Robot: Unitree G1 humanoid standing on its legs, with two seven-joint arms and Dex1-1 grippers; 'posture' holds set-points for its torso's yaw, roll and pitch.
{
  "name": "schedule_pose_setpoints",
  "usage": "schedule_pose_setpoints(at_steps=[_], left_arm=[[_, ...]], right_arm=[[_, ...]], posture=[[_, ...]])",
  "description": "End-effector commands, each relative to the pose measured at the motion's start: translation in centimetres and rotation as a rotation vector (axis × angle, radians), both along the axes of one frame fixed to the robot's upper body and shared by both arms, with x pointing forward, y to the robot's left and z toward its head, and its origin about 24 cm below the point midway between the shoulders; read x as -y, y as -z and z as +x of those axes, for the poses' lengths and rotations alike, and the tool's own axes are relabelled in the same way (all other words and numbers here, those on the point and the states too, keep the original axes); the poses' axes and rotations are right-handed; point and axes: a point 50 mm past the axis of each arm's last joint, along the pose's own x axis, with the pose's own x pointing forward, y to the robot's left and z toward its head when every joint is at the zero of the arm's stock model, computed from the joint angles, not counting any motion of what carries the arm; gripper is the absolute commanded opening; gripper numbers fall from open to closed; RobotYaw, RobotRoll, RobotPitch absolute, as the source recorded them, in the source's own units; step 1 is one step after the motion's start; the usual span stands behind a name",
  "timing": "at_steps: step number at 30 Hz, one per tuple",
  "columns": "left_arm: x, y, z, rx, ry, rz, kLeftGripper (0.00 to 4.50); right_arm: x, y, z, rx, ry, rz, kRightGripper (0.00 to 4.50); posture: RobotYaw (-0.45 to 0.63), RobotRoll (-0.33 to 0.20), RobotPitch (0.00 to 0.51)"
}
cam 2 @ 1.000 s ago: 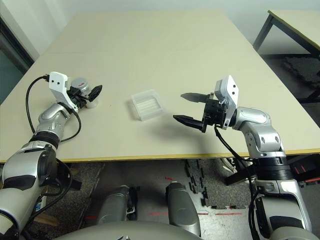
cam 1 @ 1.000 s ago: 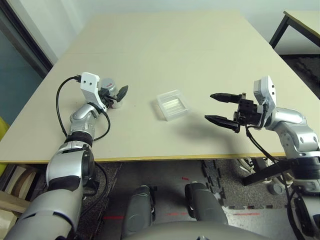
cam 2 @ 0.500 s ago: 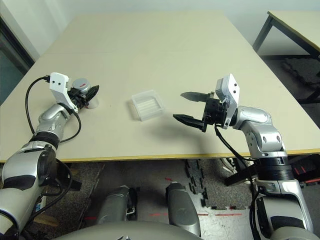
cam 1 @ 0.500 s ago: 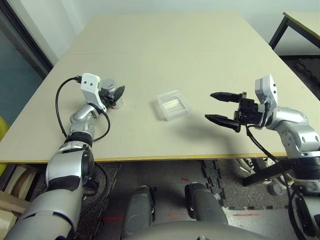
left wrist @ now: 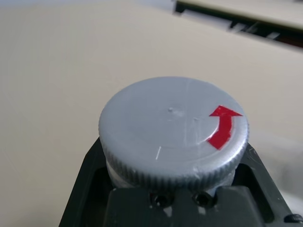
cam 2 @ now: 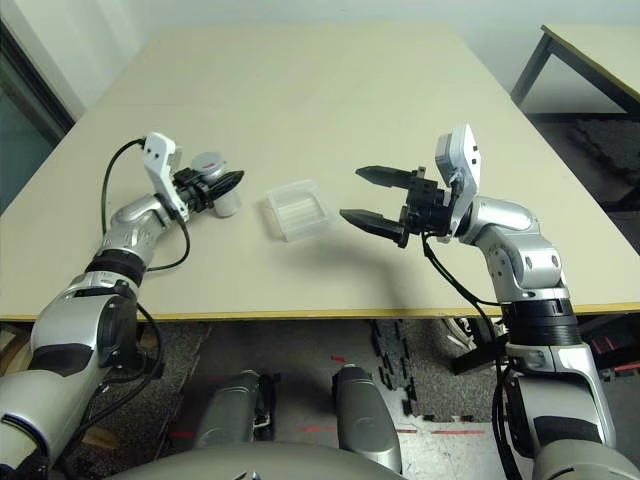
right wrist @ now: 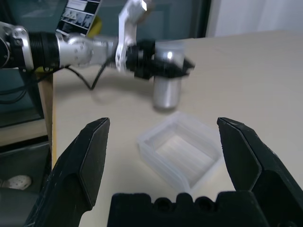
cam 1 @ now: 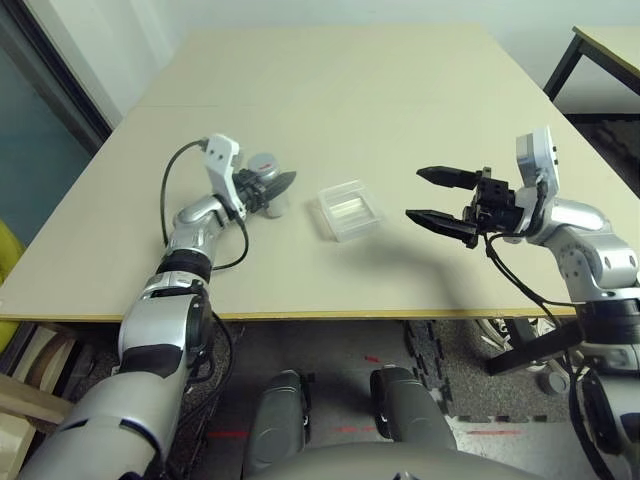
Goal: Pour the medicine from the bottle into the box.
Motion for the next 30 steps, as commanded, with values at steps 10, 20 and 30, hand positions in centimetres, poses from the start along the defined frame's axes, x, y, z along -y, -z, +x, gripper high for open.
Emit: schedule_pose_setpoints(at_steps=[10, 20, 30], left_arm=[[4.0, -1.7, -0.2, -0.031, 0.23, -0.029, 2.72], [8.6, -3.1, -0.6, -0.017, 0.462, -0.033, 2.72], [9.6, -2.7, -1.1, 0.003, 0.539, 0.029, 2.72]], right_arm=[[-2.1, -0.7, 0.5, -0.011, -0.116, 0.021, 4.5], [-4.7, -3.1, 1.8, -0.016, -0.22, 0.055, 4.5], [-5.4, -3.6, 3.7, -0.009, -0.166, 0.032, 4.5]], posture=[[-0.27, 0.0, 0.067], [-0.28, 0.0, 0.049], [-0.28, 0.0, 0.039]])
